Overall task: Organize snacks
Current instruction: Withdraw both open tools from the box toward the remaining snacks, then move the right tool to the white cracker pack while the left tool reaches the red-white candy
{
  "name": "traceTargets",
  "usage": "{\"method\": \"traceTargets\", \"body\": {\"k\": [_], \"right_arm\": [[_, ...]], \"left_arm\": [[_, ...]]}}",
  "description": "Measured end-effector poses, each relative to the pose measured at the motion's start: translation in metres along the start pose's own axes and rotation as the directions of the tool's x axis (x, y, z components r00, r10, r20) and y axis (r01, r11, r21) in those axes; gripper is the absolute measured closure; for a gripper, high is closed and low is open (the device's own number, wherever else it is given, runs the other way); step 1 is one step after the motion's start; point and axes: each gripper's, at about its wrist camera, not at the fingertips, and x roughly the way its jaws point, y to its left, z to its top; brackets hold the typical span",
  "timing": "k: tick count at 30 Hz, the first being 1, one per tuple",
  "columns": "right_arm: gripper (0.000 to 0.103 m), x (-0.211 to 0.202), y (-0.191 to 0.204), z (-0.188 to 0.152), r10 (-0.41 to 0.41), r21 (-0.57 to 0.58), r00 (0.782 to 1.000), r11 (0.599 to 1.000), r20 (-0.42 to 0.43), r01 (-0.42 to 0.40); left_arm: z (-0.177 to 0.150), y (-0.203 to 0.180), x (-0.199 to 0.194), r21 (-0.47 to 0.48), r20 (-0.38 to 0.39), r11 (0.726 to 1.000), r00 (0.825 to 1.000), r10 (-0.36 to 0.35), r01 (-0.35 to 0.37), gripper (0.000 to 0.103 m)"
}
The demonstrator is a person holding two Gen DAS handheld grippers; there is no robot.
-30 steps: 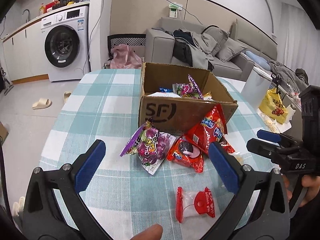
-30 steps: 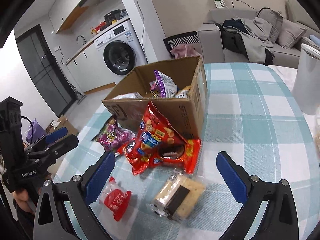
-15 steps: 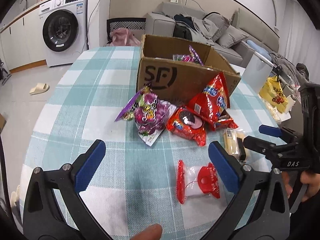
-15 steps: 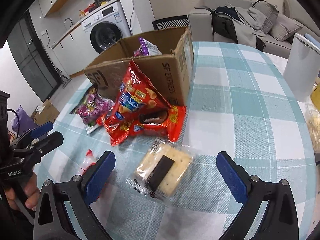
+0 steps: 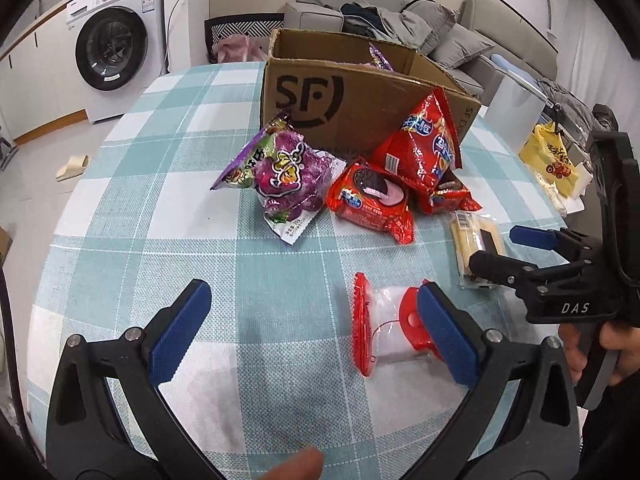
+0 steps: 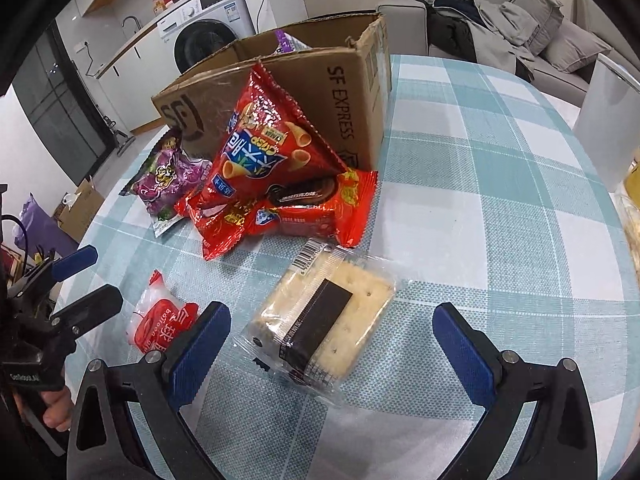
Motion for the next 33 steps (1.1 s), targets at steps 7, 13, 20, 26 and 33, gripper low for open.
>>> {"method": "traceTargets", "body": {"k": [7, 13, 20, 26, 33], "right_arm": [[0.0, 0.013, 0.004, 0.002, -0.068, -0.018, 0.998, 0.998, -0.008, 0.068], [0.0, 0.012, 0.003, -0.002, -0.084, -0.054, 0.996, 0.995, -0.013, 0.083], [0.0, 0.004, -0.016, -0.008, -0.085, -0.03, 0.996, 0.996, -0.027, 0.084], [0.0, 0.002, -0.022, -0.008, -0.082, -0.025, 0.996, 0.996, -0.028, 0.081], [0.01, 0.001, -0.023, -0.007, -0.073, -0.022, 0.997, 0.997, -0.01, 0.073]], "left_arm": [[-0.002, -0.003, 0.01, 0.009, -0.028, 1.0, 1.0, -0.006, 0.006, 0.001], [-0.001, -0.004, 0.015, 0.008, -0.04, 1.0, 0.999, -0.012, 0.013, 0.001], [-0.004, -0.008, 0.02, 0.023, -0.055, 0.999, 0.998, -0.023, 0.025, 0.001], [-0.007, -0.014, 0.023, 0.042, -0.072, 0.998, 0.997, -0.042, 0.045, 0.001], [-0.01, -0.016, 0.025, 0.045, -0.079, 0.997, 0.995, -0.063, 0.067, 0.001]]}}
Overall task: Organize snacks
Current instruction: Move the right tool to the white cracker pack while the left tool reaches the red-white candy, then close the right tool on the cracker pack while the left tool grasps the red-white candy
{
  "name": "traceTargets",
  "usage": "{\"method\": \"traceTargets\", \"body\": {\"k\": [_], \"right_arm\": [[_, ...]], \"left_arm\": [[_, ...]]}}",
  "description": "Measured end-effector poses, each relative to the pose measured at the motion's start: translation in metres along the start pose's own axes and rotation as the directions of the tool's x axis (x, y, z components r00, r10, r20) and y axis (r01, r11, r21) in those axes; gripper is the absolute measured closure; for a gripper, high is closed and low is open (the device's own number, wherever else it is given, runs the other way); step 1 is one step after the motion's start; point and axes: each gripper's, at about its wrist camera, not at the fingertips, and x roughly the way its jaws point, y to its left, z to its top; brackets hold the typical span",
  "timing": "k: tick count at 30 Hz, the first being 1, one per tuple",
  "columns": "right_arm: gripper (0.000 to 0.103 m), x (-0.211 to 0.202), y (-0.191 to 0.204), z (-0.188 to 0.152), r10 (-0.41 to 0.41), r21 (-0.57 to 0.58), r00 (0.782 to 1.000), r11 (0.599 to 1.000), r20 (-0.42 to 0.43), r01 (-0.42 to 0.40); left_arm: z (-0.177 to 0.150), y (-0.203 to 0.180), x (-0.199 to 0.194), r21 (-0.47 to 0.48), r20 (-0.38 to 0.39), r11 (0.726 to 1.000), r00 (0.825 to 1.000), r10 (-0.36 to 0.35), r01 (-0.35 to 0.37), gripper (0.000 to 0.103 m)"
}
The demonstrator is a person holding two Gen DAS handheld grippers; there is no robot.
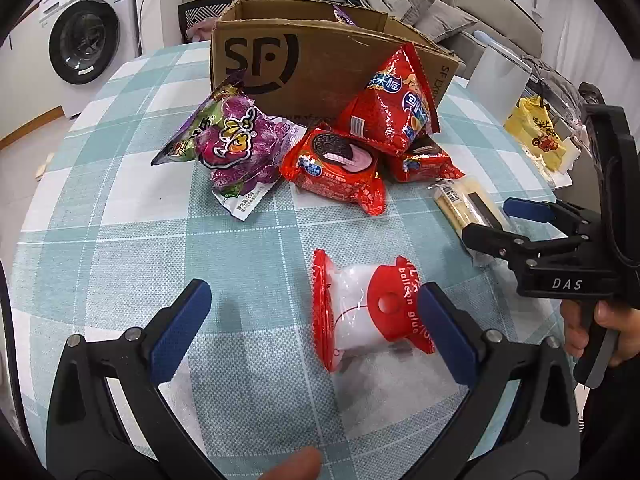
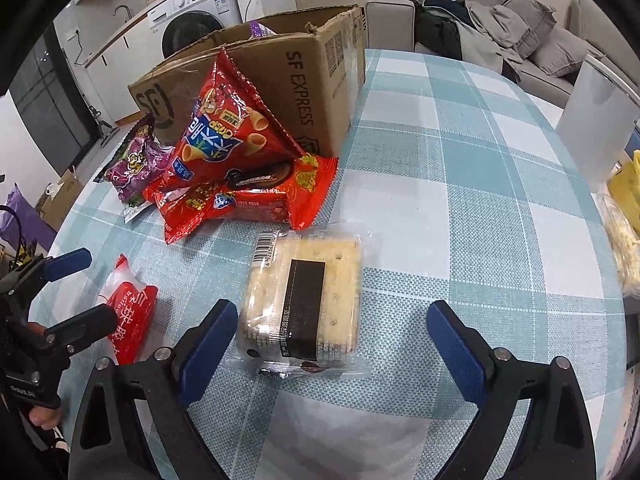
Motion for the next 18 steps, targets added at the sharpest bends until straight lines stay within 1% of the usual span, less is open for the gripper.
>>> {"method": "traceTargets", "body": {"k": [1, 5, 6, 7, 13, 18], "right_arm": [[0.016, -0.001, 0.0, 0.0, 0.004, -0.003, 1.0, 1.0, 0.003, -0.004], [0.03, -0.006, 0.005, -0.002, 0.023, -0.012, 1.0, 1.0, 0.02, -0.023], [0.038, -0.008, 0.006, -0.002, 0.039, -0.012, 0.999, 0.999, 0.024, -0.039], [0.045, -0.009, 0.007, -0.002, 0.059, -0.01, 0.998, 0.998, 0.027, -0.059], [0.046, -0.013, 0.006, -0.004, 0.114, 0.012, 0.993, 0.993, 0.045, -0.114], [0.046, -0.02, 0.008, -0.009, 0.124, 0.008, 0.991, 0.992, 0.055, -0.125]], "left_arm": [[0.0, 0.001, 0.001, -0.006, -0.003, 1.0, 1.0, 0.0, 0.0, 0.001], [0.001, 0.002, -0.002, -0.013, 0.001, 1.0, 1.0, 0.005, -0.005, 0.001], [0.0, 0.003, -0.003, -0.012, 0.003, 1.0, 1.0, 0.005, -0.005, 0.001], [0.0, 0.003, -0.003, -0.012, 0.004, 1.0, 1.0, 0.002, -0.002, 0.001], [-0.002, 0.004, -0.004, -0.022, 0.001, 1.0, 1.0, -0.014, 0.014, 0.001], [-0.004, -0.002, -0.006, 0.013, 0.0, 0.999, 0.999, -0.044, 0.044, 0.001]]}}
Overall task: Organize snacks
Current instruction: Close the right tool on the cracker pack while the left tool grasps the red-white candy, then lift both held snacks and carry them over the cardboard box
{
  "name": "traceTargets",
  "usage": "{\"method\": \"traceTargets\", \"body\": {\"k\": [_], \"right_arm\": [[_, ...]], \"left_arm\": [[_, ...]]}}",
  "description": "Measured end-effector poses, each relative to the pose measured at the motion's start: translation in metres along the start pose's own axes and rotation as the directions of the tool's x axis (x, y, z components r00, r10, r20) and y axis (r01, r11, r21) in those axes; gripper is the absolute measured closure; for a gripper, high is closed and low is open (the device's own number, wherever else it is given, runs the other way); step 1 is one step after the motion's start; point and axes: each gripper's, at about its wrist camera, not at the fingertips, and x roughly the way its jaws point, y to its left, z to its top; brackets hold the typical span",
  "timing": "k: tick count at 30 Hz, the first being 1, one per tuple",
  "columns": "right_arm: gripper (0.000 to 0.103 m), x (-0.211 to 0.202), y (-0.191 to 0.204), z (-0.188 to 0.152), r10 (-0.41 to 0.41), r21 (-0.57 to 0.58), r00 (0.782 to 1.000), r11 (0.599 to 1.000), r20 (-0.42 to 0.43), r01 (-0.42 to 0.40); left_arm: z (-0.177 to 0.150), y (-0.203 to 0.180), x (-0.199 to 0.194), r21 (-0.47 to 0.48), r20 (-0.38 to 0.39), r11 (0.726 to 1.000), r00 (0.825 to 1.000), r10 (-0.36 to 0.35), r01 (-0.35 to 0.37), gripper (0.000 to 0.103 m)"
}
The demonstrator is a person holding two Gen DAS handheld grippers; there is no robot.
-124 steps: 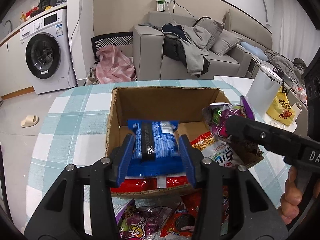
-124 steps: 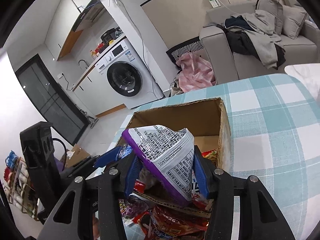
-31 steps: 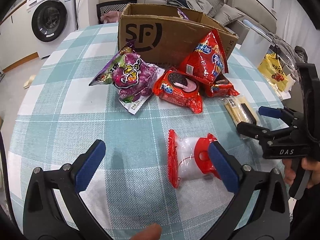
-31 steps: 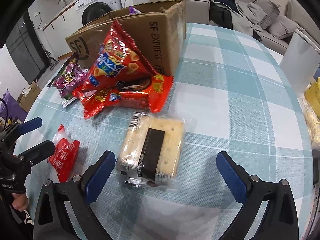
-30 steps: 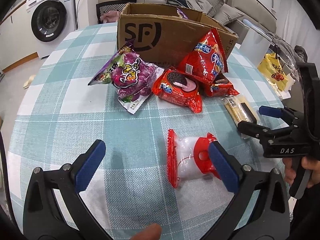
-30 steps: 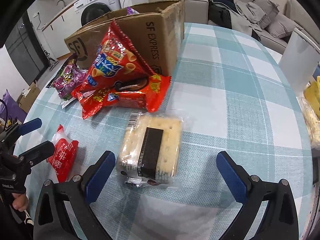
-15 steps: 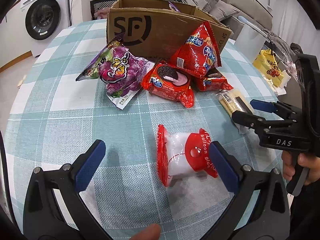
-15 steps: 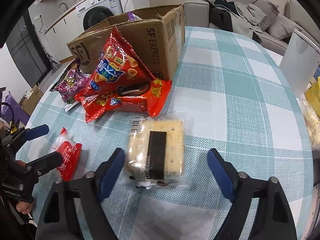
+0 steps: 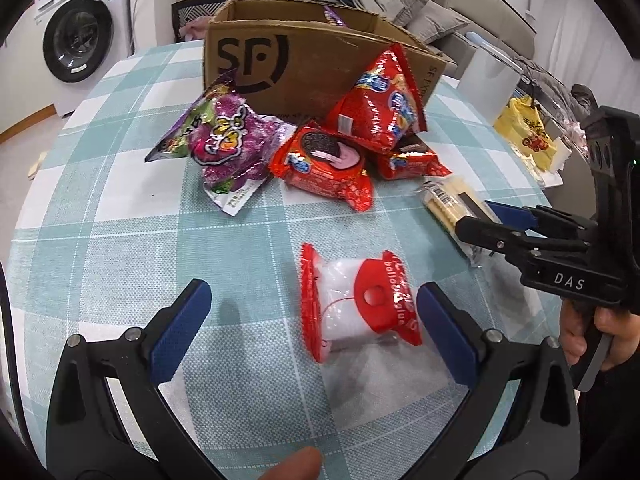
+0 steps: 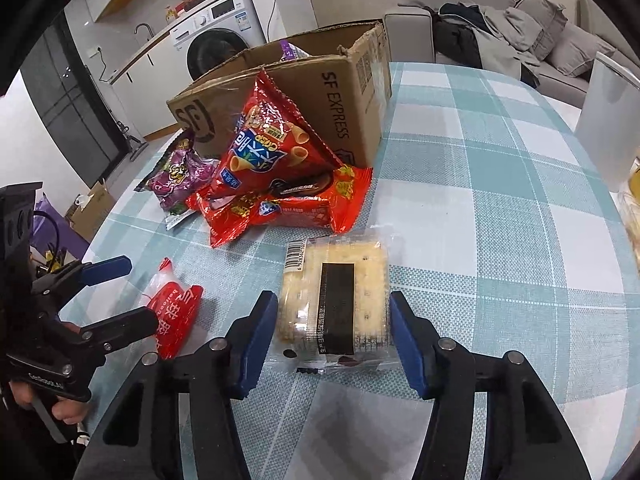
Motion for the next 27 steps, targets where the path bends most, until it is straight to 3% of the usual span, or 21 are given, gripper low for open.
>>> {"method": "traceTargets", "body": {"k": [10, 16, 18, 27], "right_arm": [[0.046, -0.006, 0.008, -0.007, 0.022, -0.005, 1.0, 1.0, 0.007, -0.022], [0.046, -0.011, 0.016, -0.008, 0.033, -0.018, 0.999, 0.999, 0.019, -0.033], [0.046, -0.013, 0.019, -0.008, 0.035, -0.023, 0.999, 0.999, 0.025, -0.034], [0.046, -0.025, 0.025, -0.009, 0.061, -0.027, 0.996, 0.998, 0.059, -0.059]], "left_arm": [[-0.006, -0.011, 0.005, 0.047, -0.018, 0.999, 1.0, -0.001, 0.002, 0.004], [-0.01, -0.013, 0.006, 0.053, -0.04, 0.997, 0.998, -0.052, 0.054, 0.035], [-0.011, -0.014, 0.003, 0.058, -0.036, 0.994, 0.995, -0.093, 0.095, 0.052], [-0.012, -0.02, -0.021, 0.082, 0.053, 0.992, 0.993, -0.101, 0.096, 0.057]]}}
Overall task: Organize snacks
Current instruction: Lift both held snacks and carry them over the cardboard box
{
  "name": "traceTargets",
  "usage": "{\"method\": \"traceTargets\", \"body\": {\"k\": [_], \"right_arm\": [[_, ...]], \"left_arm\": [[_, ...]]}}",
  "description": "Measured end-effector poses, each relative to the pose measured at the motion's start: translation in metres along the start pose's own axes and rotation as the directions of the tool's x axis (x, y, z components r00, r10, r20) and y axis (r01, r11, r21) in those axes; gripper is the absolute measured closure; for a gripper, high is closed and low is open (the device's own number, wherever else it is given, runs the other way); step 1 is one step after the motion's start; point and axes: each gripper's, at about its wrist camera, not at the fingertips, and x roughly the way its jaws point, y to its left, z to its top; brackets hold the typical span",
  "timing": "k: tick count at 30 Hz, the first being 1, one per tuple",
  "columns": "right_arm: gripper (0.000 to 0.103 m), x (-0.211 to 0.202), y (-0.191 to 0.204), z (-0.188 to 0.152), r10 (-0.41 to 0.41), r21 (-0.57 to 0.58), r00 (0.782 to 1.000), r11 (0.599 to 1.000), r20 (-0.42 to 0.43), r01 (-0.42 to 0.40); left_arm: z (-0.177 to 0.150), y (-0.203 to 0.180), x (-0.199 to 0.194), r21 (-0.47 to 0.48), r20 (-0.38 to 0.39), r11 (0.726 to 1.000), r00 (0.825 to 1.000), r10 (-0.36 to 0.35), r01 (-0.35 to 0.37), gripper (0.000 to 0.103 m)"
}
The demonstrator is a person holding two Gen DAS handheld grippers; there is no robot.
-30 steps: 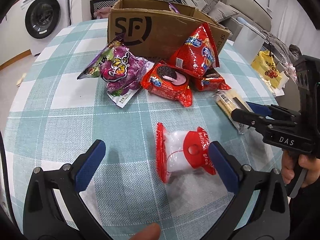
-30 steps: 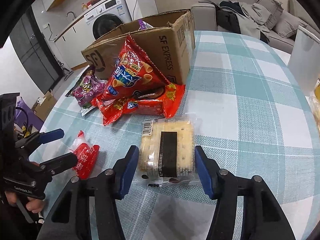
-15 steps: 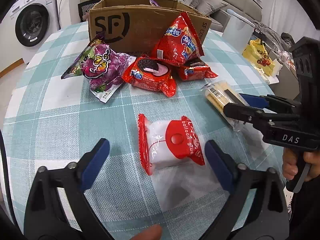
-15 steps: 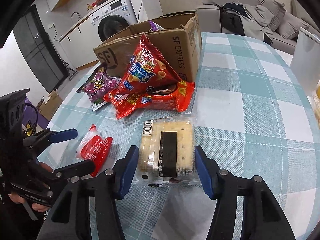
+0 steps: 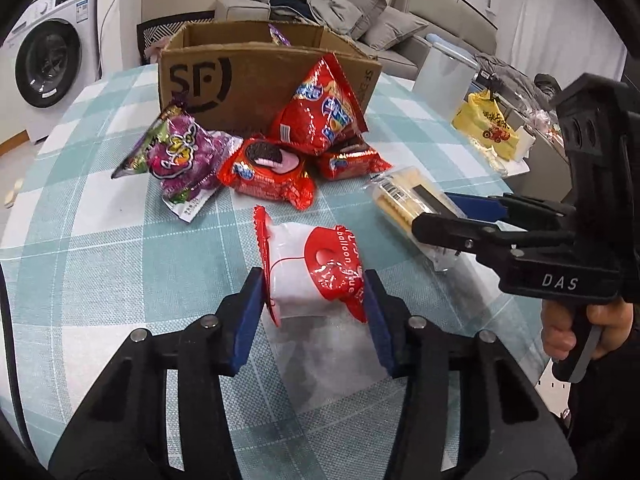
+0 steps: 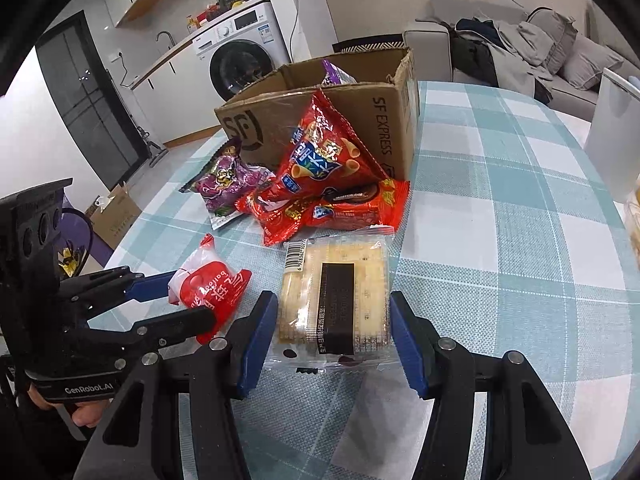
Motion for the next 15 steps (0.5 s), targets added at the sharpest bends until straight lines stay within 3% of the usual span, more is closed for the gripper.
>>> {"method": "traceTargets", "body": {"k": [15], "right_arm": [[0.046, -0.036, 0.006, 0.017, 0.053, -0.003, 0.988, 0.999, 0.145, -0.053]], "left_arm": [[0.028, 0.007, -0.042, -0.027, 0.108, 0.999, 0.993, 0.037, -0.034, 0.058]]}}
